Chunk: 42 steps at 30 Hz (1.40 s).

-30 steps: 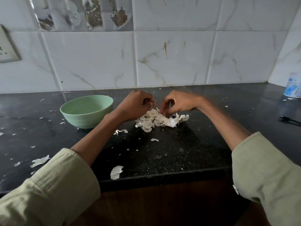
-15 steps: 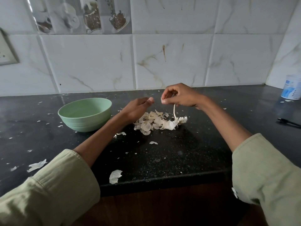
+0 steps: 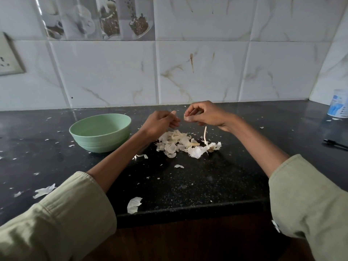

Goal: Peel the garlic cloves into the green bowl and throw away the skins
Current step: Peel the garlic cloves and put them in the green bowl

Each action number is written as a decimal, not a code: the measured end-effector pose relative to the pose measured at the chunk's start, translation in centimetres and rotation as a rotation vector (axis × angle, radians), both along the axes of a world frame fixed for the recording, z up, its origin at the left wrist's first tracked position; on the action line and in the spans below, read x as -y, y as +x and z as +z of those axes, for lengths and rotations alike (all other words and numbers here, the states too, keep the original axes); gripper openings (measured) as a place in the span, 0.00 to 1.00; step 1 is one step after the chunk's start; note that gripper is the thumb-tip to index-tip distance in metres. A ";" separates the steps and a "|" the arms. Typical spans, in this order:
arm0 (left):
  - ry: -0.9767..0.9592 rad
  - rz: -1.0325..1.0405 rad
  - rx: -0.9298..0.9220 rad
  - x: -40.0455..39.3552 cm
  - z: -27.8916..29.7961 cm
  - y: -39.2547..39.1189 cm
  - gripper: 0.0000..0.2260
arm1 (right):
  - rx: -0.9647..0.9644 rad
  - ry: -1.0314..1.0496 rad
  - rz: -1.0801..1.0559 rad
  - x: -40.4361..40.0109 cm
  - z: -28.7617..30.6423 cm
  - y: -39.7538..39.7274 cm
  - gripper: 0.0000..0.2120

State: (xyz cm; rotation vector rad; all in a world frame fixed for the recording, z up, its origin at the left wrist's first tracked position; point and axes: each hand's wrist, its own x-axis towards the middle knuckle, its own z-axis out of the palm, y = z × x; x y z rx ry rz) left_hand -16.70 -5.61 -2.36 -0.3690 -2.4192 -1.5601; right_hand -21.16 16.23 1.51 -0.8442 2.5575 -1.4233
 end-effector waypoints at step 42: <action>-0.445 0.197 -0.192 0.5 1.0 1.2 0.06 | -0.444 0.536 -0.096 0.2 -1.2 -1.2 0.09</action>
